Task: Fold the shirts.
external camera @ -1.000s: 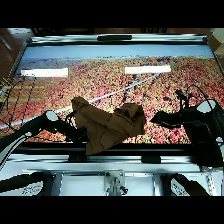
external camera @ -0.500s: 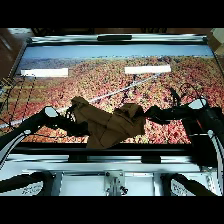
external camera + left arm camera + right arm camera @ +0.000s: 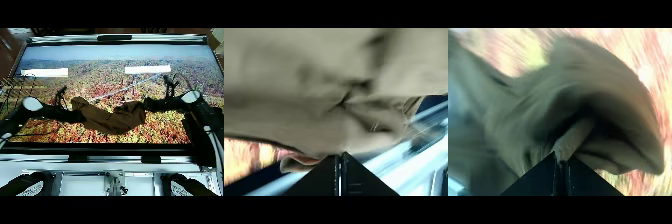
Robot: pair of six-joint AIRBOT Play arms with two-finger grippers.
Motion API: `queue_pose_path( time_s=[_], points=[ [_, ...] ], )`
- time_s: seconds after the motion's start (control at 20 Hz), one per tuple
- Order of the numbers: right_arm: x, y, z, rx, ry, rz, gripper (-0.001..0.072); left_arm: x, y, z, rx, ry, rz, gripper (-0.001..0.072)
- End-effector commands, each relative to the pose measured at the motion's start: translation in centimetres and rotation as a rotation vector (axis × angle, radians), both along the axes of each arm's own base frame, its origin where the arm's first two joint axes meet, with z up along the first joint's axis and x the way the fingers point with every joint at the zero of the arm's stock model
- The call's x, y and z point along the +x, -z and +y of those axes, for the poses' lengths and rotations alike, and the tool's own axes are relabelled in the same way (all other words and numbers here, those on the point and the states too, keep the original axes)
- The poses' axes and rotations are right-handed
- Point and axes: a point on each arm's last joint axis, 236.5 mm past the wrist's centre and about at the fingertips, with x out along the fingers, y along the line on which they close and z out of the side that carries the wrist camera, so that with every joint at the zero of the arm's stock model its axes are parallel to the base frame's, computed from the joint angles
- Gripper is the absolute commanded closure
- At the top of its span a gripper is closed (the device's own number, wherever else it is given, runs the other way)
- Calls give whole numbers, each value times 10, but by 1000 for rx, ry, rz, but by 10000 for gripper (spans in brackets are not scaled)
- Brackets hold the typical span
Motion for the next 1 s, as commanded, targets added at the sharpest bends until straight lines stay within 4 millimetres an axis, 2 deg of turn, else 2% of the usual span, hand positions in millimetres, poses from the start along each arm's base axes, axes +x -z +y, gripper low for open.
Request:
queue_pose_path(
  time_s=[0.0,0.05,0.1,0.15,0.2,0.25,0.3,0.35,0.4,0.5,0.6,0.7,0.8,0.9,0.95],
  points=[
    [19,-152,-17,-58,-40,-443,648,37,-182,30,-15,-42,-535,673],
    [19,-222,-33,-76,27,-628,647,36,-264,50,-23,-109,-741,672],
    [11,-288,-49,-93,102,-804,647,26,-339,73,-17,-187,-937,673],
    [-9,-355,-65,-104,187,-983,647,3,-415,97,-10,-274,-1138,673],
    [-35,-407,-76,-105,253,-1125,647,-25,-473,114,-6,-348,-1290,673],
    [-66,-450,-80,-92,302,-1248,647,-56,-518,125,-4,-409,-1412,673],
    [-95,-480,-79,-82,324,-1343,647,-85,-547,128,-6,-443,-1493,672],
    [-124,-503,-76,-62,334,-1419,647,-106,-565,127,-10,-455,-1548,672],
    [-148,-519,-74,-54,341,-1476,647,-126,-577,123,-19,-451,-1591,672],
    [-185,-539,-72,-45,358,-1563,647,-147,-582,118,-21,-442,-1621,672],
    [-204,-543,-70,-50,357,-1596,647,-147,-570,114,13,-412,-1583,672],
    [-201,-535,-68,-85,335,-1571,647,-130,-542,119,98,-392,-1491,672],
    [-178,-505,-69,-170,300,-1456,647,-102,-502,134,206,-393,-1359,672],
    [-141,-449,-75,-293,231,-1247,647,-71,-448,152,300,-390,-1185,672],
    [-122,-411,-80,-359,177,-1107,647,-57,-417,159,328,-383,-1093,672]
  ],
)
